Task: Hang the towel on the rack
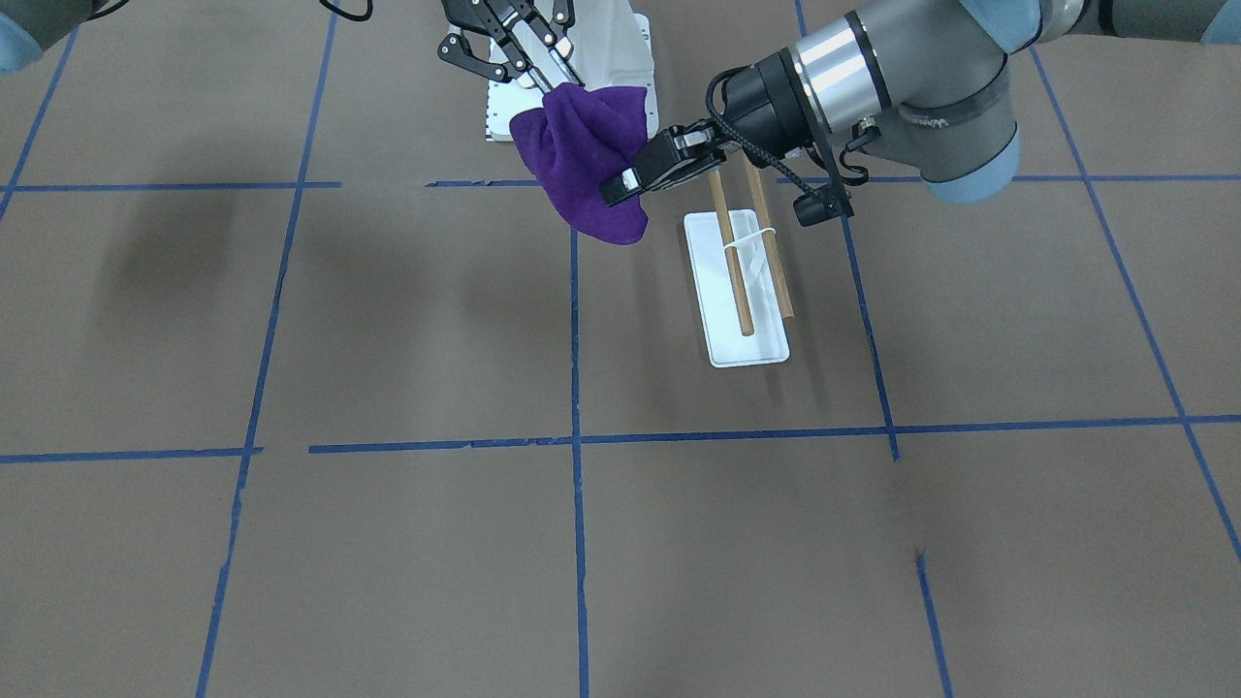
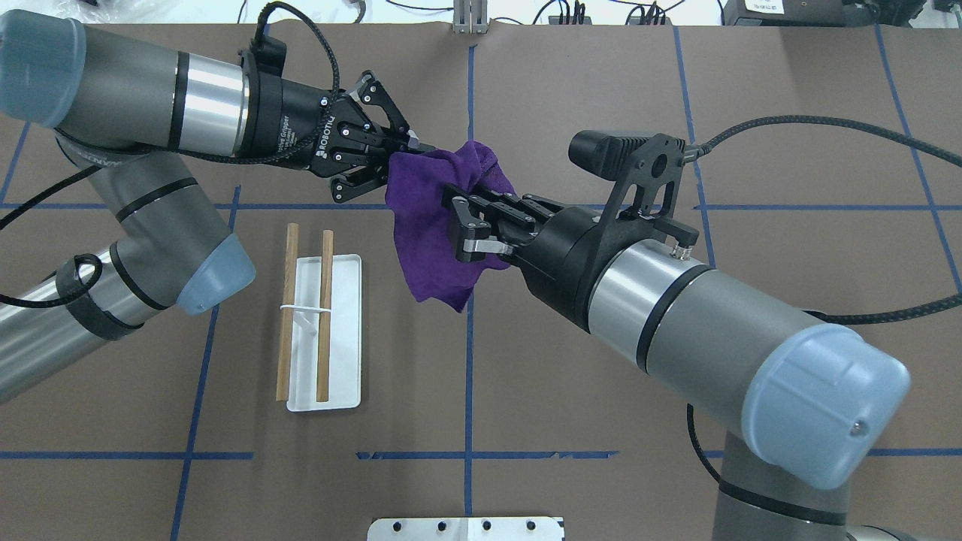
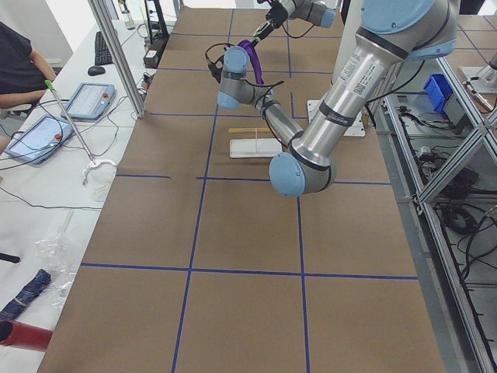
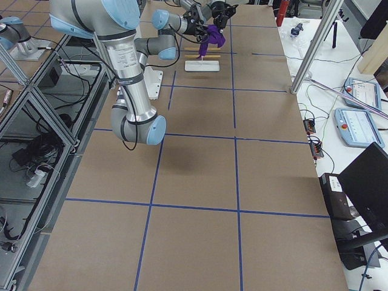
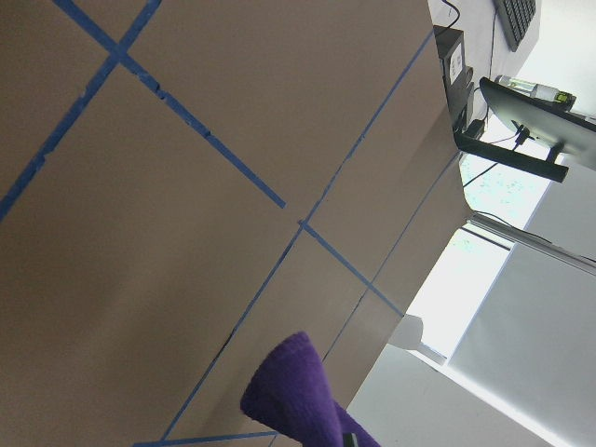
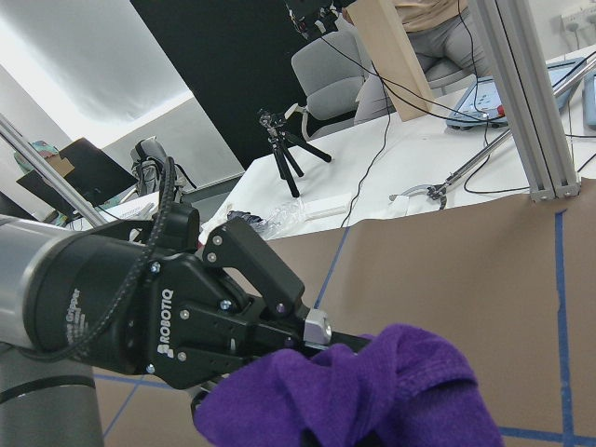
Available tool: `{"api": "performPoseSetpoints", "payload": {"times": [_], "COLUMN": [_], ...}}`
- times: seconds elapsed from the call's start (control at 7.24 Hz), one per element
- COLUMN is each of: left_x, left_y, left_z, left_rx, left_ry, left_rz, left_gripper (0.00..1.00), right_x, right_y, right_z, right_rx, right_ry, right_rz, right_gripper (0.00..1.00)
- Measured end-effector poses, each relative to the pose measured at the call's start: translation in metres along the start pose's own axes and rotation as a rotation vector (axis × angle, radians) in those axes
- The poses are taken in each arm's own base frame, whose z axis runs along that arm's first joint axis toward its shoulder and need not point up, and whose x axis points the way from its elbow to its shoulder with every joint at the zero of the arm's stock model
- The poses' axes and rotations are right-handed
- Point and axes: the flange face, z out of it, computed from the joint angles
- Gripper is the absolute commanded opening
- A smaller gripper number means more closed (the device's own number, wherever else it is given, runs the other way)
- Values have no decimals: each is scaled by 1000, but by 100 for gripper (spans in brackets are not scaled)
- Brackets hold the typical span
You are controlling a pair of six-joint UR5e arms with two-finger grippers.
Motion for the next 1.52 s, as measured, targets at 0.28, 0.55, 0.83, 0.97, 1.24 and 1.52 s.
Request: {"api": "performPoseSetpoints", "payload": {"times": [0.28, 0.55, 0.83, 0.97, 1.24, 1.52], "left_x": [2, 7, 20, 25, 27, 21], "left_y": [2, 11, 32, 41, 59, 84], "left_z": [-1, -4, -14, -18, -11, 6], "left_rx": [-1, -8, -1, 17, 85, 191], "left_ry": [3, 12, 30, 63, 134, 187], "left_rz": [-1, -15, -35, -41, -60, -45], "left_gripper": [0, 0, 0, 0, 0, 0], "right_x": [1, 22, 66, 95, 164, 231], "right_y": [1, 5, -12, -31, -88, -130], "right_z": [-3, -14, -52, -71, -106, -133], "right_rx": [-4, -33, -103, -150, -277, -344], "right_ry": [0, 24, 50, 74, 132, 211], "right_rz": [-1, -22, -61, -80, -93, -112], "right_gripper": [100, 100, 100, 100, 100, 100]}}
